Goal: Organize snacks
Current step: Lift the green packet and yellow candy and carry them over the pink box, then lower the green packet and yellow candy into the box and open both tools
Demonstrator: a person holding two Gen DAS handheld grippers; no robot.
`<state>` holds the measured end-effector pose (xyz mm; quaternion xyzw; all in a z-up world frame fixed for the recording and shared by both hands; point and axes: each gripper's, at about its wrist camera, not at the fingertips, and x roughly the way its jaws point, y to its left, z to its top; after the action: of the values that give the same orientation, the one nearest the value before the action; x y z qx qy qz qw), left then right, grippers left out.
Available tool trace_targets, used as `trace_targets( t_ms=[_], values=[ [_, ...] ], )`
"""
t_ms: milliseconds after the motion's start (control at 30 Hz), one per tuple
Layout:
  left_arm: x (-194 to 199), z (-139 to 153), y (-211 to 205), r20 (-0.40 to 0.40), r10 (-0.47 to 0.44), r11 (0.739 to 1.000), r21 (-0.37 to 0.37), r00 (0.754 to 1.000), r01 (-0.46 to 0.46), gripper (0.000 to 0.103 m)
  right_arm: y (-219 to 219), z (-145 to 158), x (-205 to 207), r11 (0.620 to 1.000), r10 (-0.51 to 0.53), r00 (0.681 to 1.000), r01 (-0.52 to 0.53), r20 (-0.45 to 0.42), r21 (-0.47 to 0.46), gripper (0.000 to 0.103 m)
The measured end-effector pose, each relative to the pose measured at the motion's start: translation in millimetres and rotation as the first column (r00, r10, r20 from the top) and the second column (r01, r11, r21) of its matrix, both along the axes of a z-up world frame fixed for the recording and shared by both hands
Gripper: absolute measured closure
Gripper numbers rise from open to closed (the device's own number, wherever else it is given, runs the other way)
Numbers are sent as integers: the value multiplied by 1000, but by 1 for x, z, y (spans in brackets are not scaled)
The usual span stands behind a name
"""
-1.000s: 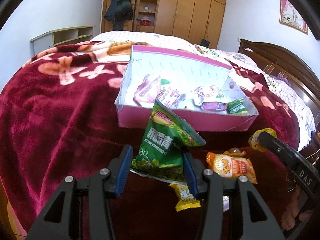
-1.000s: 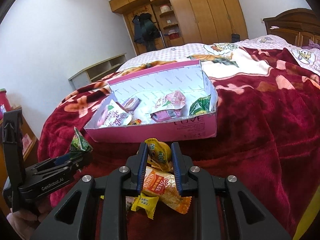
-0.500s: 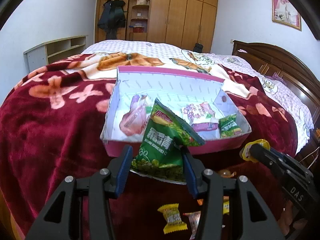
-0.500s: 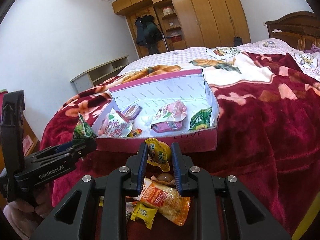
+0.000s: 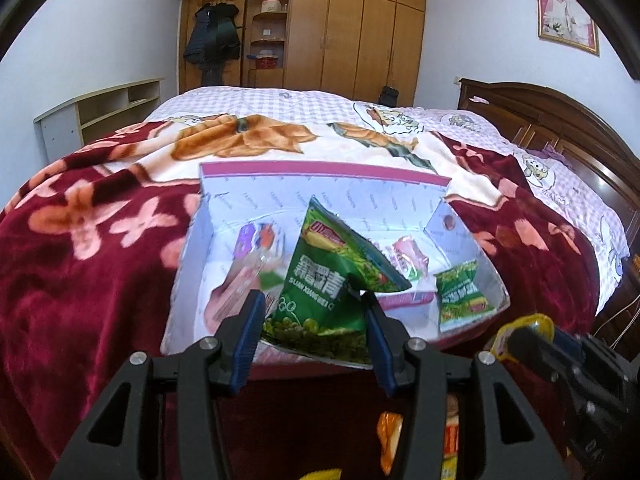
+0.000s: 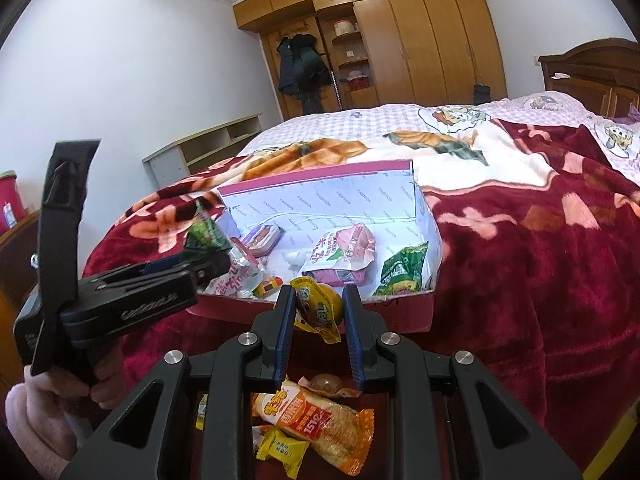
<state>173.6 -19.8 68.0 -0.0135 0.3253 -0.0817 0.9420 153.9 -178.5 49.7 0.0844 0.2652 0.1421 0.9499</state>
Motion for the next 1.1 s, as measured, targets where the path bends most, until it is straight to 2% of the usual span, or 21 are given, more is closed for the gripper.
trace_targets(
  t_ms=[200,433,667,833,900,967,1100],
  values=[
    [28,-3,-13,-9,-20,1000,21,1000,21,52,-4,5,10,1000,-2,1000,2,0,-3,78],
    [61,-12,-14,-33,2,999,50,999,-1,52,-9,15,26,999,-12,1000,13,21,-34,78],
    [81,-24,-14,-65,19,998,63,998,-15,52,-6,19,41,997,-10,1000,12,25,-73,78],
    [84,-29,-13,-55,30,997,78,998,-25,51,-7,21,57,996,-21,1000,23,19,-86,78],
    [85,-30,-12,-53,35,997,77,998,-31,50,-7,22,65,995,-26,999,28,20,-99,78],
    [86,-32,-10,-53,44,996,78,998,-40,43,-7,22,73,993,-30,999,31,17,-110,78],
    [92,-40,-4,-93,69,996,55,993,-64,37,-7,18,95,992,-34,999,32,-9,-120,78]
  ],
)
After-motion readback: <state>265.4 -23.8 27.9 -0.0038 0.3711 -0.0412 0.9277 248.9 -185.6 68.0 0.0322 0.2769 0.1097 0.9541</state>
